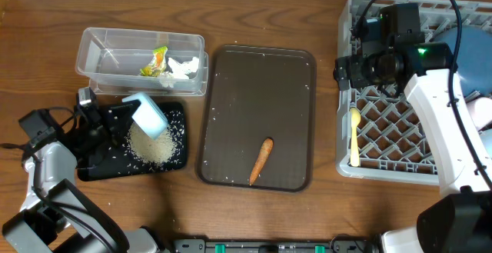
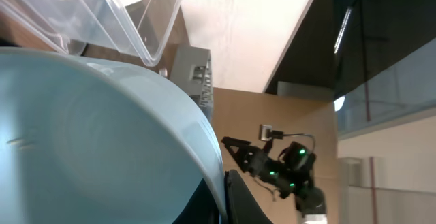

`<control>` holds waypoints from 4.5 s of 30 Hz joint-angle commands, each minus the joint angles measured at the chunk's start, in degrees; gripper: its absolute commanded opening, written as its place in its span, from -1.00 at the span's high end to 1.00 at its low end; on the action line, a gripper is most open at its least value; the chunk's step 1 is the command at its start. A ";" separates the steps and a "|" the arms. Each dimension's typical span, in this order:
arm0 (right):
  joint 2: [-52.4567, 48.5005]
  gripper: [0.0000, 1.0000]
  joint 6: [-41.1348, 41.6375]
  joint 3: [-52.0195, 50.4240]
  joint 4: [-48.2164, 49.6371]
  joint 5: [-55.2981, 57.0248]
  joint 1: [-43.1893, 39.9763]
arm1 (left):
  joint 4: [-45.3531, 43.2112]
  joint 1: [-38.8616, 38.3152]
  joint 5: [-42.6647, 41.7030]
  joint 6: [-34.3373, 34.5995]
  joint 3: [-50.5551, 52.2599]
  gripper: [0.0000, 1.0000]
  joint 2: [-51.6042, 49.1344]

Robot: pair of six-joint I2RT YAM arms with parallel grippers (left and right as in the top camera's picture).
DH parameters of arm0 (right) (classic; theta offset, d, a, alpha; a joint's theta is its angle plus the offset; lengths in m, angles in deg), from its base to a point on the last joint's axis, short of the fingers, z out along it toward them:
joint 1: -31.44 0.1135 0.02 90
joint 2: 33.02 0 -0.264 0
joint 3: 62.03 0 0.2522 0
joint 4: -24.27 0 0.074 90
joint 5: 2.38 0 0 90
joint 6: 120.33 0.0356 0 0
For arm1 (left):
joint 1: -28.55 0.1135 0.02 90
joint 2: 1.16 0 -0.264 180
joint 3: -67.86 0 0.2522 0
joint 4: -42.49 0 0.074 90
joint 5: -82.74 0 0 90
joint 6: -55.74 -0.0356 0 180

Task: Sort waste into correct bins and load items into the dishwasher rack
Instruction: 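Tip the bowl with the left gripper to pour rice onto the black tray, then carry the emptied white bowl right over the brown tray with the left gripper, then lower the bowl onto the brown tray and grasp its rim with the right gripper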

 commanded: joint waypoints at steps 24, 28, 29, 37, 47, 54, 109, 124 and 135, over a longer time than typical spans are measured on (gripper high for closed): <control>0.31 -0.82 0.72 -0.15 0.15 0.37 -0.48 | -5.16 -4.85 1.51 -1.49 -0.02 0.88 1.16; 0.31 -0.82 0.72 -0.15 0.20 0.37 -0.48 | -5.11 -10.80 7.45 -1.46 -0.02 0.88 3.72; 0.31 -0.82 0.70 -0.15 0.17 0.37 -0.48 | -5.11 -12.55 9.46 -1.46 -0.02 0.88 4.63; 0.31 -0.83 0.72 -0.15 0.13 1.44 -0.48 | -5.18 -33.03 38.40 -1.49 -0.02 0.88 12.33; 0.31 -0.82 0.74 -0.15 0.24 1.44 -0.48 | -12.31 -57.02 76.00 -4.81 -0.02 0.88 9.55; 0.31 -0.82 0.74 -0.15 0.15 1.44 -0.48 | -21.88 -65.40 84.21 -6.86 -0.02 0.88 1.81; -5.86 -0.87 3.41 -0.15 11.93 -9.38 10.82 | 5.49 -45.77 84.63 -7.26 -0.02 -0.01 28.20; -24.35 -0.06 17.75 -0.15 25.99 -4.11 26.60 | 9.42 -42.88 84.63 -7.23 0.00 -0.10 28.55; -27.80 0.31 19.63 -0.15 26.60 -0.42 26.71 | 9.38 -42.88 84.63 -7.23 0.00 -0.11 28.55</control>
